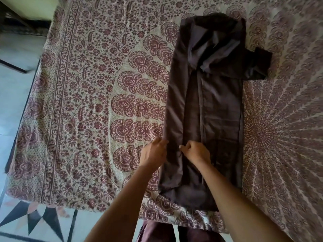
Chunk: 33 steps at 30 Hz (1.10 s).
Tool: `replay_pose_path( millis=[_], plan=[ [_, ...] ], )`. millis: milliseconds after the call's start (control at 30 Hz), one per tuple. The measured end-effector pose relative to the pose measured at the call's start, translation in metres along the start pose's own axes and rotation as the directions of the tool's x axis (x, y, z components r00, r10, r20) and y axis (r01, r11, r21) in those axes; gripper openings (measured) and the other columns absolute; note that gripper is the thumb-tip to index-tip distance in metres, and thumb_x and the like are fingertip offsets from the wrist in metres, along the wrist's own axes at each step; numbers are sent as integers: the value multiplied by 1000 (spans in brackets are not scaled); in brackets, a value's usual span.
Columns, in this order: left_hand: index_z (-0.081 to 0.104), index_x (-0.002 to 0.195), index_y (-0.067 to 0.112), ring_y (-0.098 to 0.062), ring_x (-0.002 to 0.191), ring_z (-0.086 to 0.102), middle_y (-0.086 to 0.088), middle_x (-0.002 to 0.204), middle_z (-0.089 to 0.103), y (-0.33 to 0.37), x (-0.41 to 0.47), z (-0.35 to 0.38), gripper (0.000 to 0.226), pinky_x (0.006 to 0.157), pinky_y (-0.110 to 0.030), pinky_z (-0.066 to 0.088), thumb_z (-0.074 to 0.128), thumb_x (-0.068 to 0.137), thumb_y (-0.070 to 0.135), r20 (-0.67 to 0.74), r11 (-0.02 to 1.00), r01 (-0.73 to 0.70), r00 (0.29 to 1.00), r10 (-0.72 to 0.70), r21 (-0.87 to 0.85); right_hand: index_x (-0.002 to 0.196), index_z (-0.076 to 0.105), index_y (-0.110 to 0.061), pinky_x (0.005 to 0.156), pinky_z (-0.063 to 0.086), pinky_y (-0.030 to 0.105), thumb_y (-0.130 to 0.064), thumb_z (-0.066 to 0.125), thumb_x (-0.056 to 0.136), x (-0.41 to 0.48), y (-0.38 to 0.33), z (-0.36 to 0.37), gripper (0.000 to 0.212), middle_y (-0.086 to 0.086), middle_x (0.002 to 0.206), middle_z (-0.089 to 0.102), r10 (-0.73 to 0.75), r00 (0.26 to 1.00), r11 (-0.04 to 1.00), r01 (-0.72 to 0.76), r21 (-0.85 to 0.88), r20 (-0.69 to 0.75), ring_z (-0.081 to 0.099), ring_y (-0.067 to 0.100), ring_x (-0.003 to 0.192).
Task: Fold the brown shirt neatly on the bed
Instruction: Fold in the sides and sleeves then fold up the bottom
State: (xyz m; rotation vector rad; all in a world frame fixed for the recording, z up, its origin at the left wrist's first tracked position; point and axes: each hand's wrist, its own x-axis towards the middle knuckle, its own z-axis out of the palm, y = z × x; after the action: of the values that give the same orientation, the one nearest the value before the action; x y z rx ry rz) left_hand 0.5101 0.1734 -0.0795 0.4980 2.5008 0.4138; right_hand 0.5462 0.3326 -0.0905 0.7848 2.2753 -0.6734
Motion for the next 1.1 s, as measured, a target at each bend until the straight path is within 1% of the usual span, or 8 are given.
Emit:
replay_pose_path(
  millis=[167,367,467,633,767,933,1033,1100],
  plan=[
    [31,143,25,-23,130,37,2,149,30,-3,56,-11,60,100,-39,40,47,86,16,6,996,-79,997,79,47,109,62,-17,86,46,31,-39,61,84,34,-21,-13,33,7,111,68,74,996,948,-53,313,-55,58,27,111],
    [19,148,28,-19,146,9,4,158,10,-3,96,-24,67,118,-42,9,48,87,26,165,947,-215,970,179,236,98,68,-20,83,48,34,-36,58,84,49,-15,-6,24,10,110,68,159,987,969,-148,197,-39,60,31,107],
    [27,144,32,-21,144,17,2,156,19,2,107,-28,65,117,-47,7,50,84,26,298,900,-277,938,177,338,89,67,-23,76,46,31,-47,61,79,54,-5,-15,27,5,104,69,130,991,983,-132,131,24,62,27,103],
    [63,111,23,-25,110,56,-4,114,66,24,148,-58,31,100,-32,31,49,84,17,95,954,-128,990,105,272,80,63,-23,70,43,28,-46,58,84,80,-8,-52,24,2,94,71,20,997,966,0,259,-72,64,23,95],
    [64,108,28,-30,101,63,-6,112,67,39,208,-97,31,87,-34,47,48,85,15,-11,988,-81,996,83,131,87,68,-18,71,46,30,-23,57,86,129,-35,-101,12,7,90,72,-7,948,918,133,374,-318,66,27,91],
    [62,114,21,-35,100,63,-12,114,64,61,287,-145,31,82,-40,50,43,90,19,-116,985,-106,986,122,138,97,65,-9,69,47,38,-14,52,88,193,-74,-178,17,13,93,69,-200,761,908,380,175,-617,63,34,90],
    [54,125,29,-33,105,61,-7,125,60,67,330,-166,42,82,-38,48,43,89,12,-188,991,-98,976,114,94,114,60,-11,82,49,42,-14,46,90,236,-88,-213,28,10,113,64,-270,699,913,403,54,-662,60,31,103],
    [49,130,30,-32,107,60,-5,129,57,72,358,-177,45,82,-37,47,41,90,10,-223,992,-103,968,118,78,128,52,-12,92,45,39,-12,45,92,260,-95,-234,37,8,129,56,-286,713,913,406,45,-640,54,27,116]
  ],
)
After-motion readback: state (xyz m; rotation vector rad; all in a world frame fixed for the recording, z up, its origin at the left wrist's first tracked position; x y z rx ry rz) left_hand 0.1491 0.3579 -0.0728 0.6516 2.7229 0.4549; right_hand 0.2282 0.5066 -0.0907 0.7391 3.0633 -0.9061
